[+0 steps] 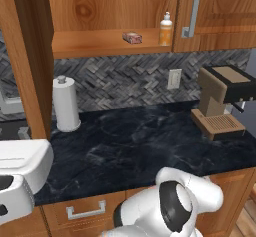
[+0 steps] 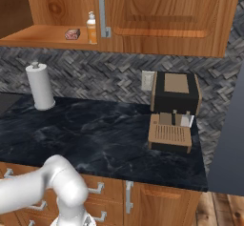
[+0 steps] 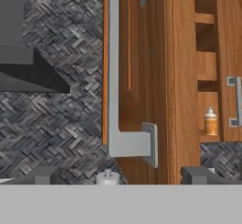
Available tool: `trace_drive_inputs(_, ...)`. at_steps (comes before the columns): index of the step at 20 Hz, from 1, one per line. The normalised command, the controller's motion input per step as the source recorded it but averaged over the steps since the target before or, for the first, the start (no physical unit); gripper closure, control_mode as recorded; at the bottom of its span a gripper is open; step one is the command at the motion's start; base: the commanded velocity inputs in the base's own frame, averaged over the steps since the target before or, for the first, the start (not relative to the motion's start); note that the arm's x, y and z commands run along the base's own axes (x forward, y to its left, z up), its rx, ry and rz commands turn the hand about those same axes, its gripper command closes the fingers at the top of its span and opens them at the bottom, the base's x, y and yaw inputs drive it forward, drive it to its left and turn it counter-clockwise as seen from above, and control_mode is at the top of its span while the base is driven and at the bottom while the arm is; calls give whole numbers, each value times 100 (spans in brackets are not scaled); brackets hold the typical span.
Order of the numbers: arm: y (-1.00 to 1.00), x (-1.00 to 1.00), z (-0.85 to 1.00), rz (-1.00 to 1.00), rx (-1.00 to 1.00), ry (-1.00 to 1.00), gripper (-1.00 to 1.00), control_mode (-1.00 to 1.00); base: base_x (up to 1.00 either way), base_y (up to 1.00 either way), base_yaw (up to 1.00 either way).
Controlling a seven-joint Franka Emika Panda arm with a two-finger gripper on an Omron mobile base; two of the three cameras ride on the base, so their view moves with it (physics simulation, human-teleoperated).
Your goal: Pick up the soap dispenser and bar soap from the sink, and place them back in the cabinet, and close the cabinet doors.
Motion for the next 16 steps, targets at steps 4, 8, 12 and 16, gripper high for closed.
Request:
trace_drive_inputs(4,0,15,0,-11,0,0,-100,-100,0,0,0)
trace_drive_inputs(8,0,17,-4,-9,0,0,-100,-100,0,0,0)
trace_drive_inputs(12,0,13,-11,-7,0,0,-100,-100,0,0,0)
trace_drive_inputs(16,0,14,-9,-7,0,0,-100,-100,0,0,0)
